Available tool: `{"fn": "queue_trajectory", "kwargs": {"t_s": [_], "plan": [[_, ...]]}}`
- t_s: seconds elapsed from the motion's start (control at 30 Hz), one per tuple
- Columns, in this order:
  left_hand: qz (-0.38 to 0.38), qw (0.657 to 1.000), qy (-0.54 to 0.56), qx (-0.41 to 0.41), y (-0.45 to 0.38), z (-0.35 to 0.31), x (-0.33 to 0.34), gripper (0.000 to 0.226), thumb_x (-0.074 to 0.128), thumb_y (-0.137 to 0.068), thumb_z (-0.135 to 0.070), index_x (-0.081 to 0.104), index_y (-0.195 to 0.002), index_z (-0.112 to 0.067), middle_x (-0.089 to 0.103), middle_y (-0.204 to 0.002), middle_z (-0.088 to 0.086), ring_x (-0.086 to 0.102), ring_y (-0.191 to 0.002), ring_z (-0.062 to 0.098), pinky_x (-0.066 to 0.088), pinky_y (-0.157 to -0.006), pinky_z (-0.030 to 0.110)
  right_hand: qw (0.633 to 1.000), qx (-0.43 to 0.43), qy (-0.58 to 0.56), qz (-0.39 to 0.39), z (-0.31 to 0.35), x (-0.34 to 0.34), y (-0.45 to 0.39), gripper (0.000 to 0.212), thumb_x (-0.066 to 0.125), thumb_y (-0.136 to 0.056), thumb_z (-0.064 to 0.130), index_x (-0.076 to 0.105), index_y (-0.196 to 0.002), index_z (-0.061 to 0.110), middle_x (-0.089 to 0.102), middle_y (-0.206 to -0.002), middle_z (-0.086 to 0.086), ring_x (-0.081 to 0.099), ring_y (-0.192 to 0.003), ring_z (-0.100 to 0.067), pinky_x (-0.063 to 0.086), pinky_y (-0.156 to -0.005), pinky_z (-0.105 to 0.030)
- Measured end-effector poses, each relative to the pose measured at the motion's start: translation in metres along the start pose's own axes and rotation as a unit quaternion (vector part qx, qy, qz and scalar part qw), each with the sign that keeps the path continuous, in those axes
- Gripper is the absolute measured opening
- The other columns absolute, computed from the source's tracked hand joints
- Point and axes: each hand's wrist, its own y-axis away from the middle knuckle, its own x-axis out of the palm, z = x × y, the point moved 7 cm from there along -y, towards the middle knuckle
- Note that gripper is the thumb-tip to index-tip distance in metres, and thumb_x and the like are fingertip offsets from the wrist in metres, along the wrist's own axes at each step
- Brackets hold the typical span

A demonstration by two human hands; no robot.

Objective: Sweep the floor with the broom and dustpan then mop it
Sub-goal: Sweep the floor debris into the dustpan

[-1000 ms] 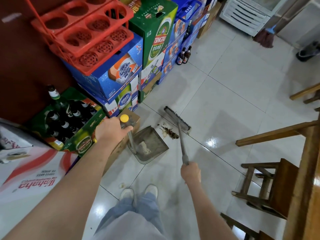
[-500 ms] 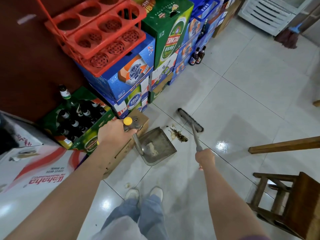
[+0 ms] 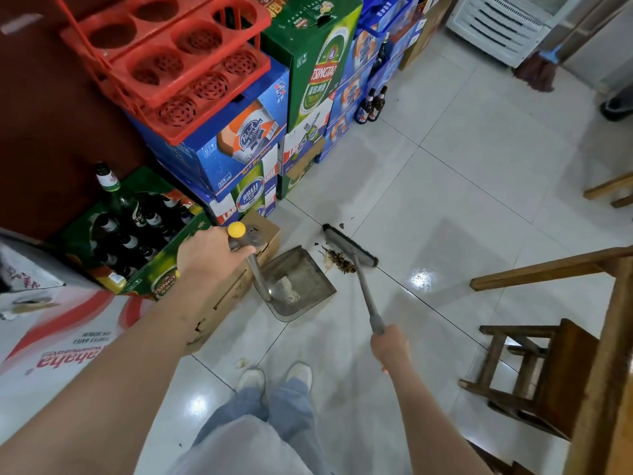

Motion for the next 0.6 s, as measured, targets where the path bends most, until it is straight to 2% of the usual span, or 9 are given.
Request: {"fn": "queue_trajectory", "kwargs": {"t_s": [0.1, 0.4, 0.6], "plan": [[0.002, 1.0, 0.002, 0.005, 0.0, -0.003, 0.0, 0.051, 0.065, -0.076, -0.063, 0.063, -0.082, -0.013, 0.068, -0.083, 0.009, 0.066, -0.082, 0.03, 0.051, -0.067, 0.033, 0.999, -0.005, -0.015, -0.03, -0.012, 0.0, 0.004, 0.029, 0.044, -0.089, 0.025, 0.064, -0.103, 0.008, 0.066, -0.094, -0.011, 0.066, -0.085, -0.037, 0.058, -0.074, -0.045], [-0.002, 1.0, -0.001, 0.004, -0.002, -0.003, 0.0, 0.048, 0.066, -0.076, -0.062, 0.053, -0.074, -0.015, 0.066, -0.08, 0.007, 0.066, -0.079, 0.029, 0.047, -0.063, 0.029, 0.998, 0.026, -0.034, -0.045, 0.015, -0.027, -0.016, 0.032, 0.043, -0.089, 0.023, 0.06, -0.112, 0.009, 0.064, -0.1, -0.013, 0.067, -0.087, -0.038, 0.058, -0.079, -0.045], [0.012, 1.0, -0.011, -0.008, -0.01, -0.002, 0.001, 0.048, 0.063, -0.077, -0.063, 0.061, -0.081, -0.015, 0.065, -0.077, 0.005, 0.064, -0.076, 0.026, 0.047, -0.061, 0.028, 0.998, 0.032, -0.045, -0.036, 0.04, -0.035, -0.035, 0.032, 0.047, -0.087, 0.018, 0.056, -0.115, 0.007, 0.062, -0.101, -0.014, 0.067, -0.089, -0.039, 0.058, -0.08, -0.046]]}}
